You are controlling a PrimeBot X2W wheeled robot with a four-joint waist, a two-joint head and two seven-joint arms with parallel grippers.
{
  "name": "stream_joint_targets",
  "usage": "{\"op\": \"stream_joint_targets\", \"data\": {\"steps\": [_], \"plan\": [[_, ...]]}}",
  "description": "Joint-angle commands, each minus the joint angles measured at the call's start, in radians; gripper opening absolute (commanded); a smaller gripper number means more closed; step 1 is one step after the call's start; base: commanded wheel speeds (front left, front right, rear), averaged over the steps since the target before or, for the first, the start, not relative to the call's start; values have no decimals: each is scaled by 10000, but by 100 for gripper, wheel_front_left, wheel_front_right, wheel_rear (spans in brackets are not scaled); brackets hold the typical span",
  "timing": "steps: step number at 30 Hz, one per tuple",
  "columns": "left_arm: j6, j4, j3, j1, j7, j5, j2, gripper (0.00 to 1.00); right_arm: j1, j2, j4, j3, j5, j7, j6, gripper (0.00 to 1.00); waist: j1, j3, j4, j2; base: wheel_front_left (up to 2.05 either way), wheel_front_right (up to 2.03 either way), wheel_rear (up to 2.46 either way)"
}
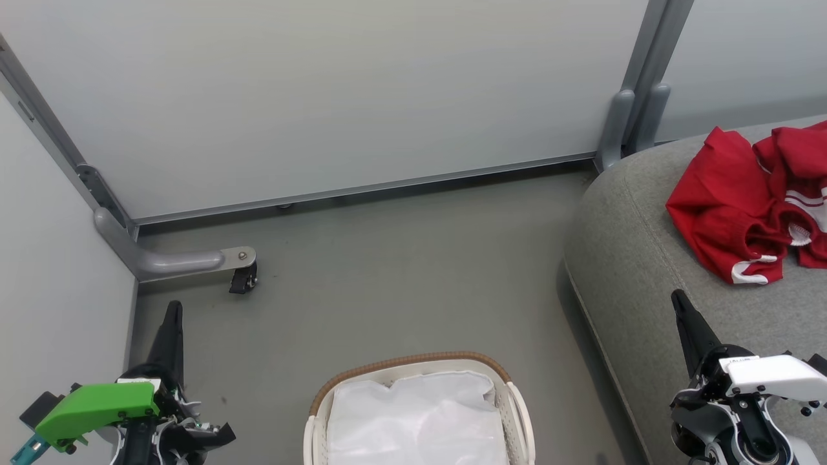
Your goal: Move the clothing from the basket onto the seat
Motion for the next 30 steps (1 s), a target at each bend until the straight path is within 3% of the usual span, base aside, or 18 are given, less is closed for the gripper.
{"op": "stream_joint_targets", "data": {"steps": [1, 30], "plan": [[-42, -17, 24, -91, 42, -33, 47, 0, -87, -60, -40, -18, 31, 30, 0, 0, 0, 0, 0, -1, 0, 0, 0], [-42, -18, 23, -90, 39, -34, 48, 0, -86, -60, -40, -17, 32, 29, 0, 0, 0, 0, 0, -1, 0, 0, 0]]}}
